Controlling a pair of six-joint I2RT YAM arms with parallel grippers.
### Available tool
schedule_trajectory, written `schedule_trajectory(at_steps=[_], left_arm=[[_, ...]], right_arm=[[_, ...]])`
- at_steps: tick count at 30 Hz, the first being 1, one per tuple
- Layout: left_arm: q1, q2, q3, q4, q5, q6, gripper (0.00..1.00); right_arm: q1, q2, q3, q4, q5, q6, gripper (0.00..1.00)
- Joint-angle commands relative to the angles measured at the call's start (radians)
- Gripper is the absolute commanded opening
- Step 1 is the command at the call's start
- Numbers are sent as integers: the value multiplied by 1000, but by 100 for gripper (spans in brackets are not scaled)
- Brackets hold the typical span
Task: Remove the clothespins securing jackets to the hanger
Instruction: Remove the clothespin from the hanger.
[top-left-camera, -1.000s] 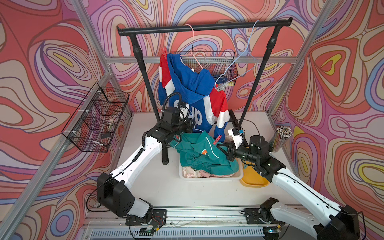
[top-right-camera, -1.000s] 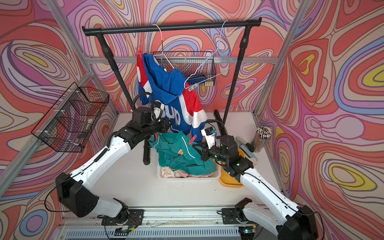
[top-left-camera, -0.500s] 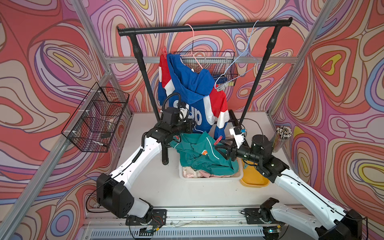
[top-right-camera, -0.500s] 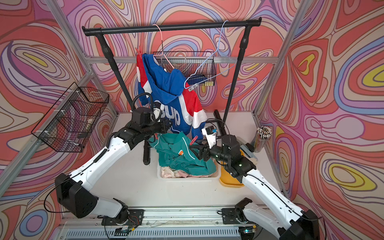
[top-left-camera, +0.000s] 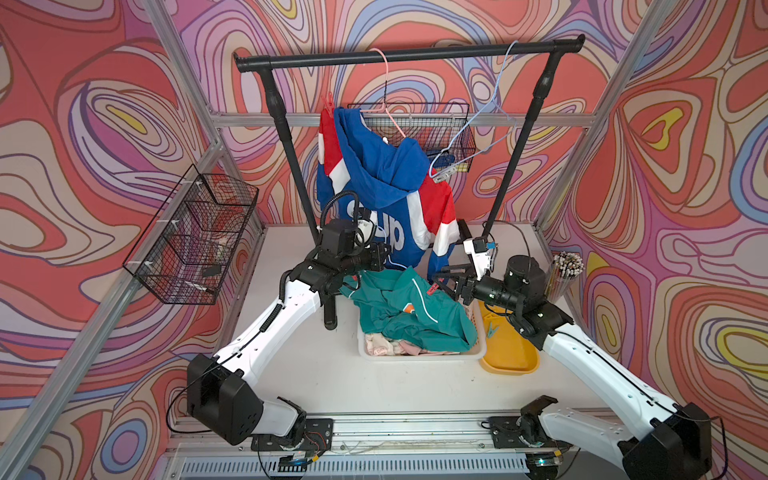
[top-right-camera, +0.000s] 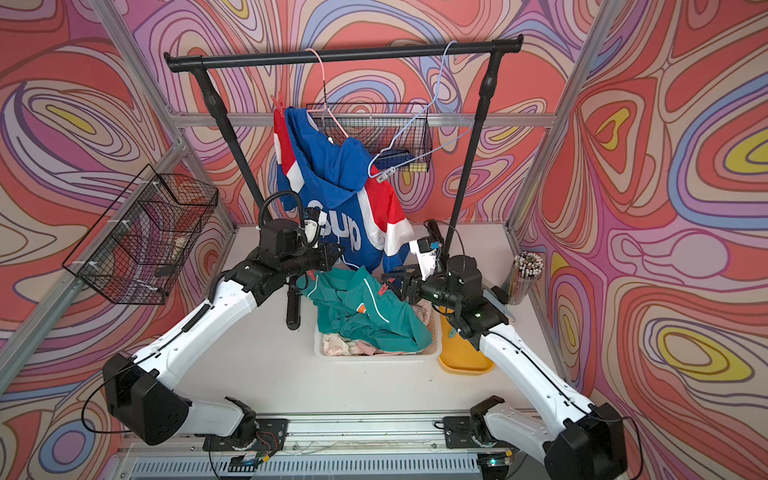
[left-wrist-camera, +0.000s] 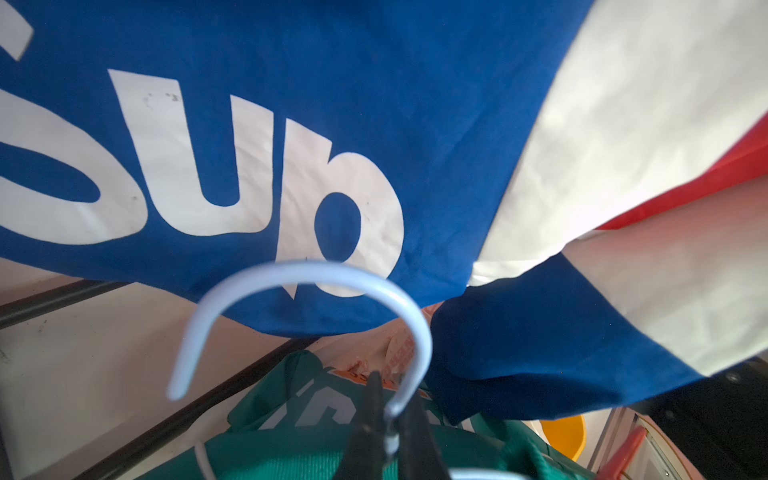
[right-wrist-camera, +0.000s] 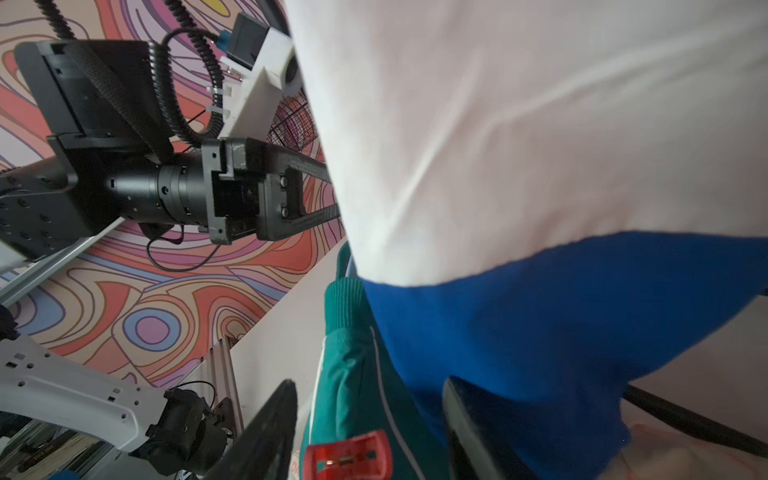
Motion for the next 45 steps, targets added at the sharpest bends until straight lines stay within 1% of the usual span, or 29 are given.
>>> schedule_trajectory(at_steps=[1,2,6,10,19,29,31,37,41,45], left_arm=[[1,-24,-11,14,19,2,0],[2,-25,-13,15,19,3,0],[1,-18,-13,20,21,0,0],[2,-12,-11,25,25,-3,0],[2,-7,-12,34,31,-4,0],[1,-8,-19,43,35,-7,0],[1,-10,-24,51,39,-9,0],[3,-21,-47,78,39,-14,0],[1,-30,-61,90,38,-13,0],[2,-36,-74,102,47,-13,0]], right_arm=[[-1,1,15,27,-49,23,56],[-1,0,14,25,-51,23,56],[-1,-3,12,11,-63,22,50],[-2,-11,5,-5,-54,18,39],[-1,-3,4,-20,-62,26,36],[-1,3,3,-1,-83,52,18],[-1,3,1,6,-87,58,16],[-1,8,0,41,-107,92,1],[-1,5,0,57,-116,111,0],[-1,-4,9,63,-94,122,0]])
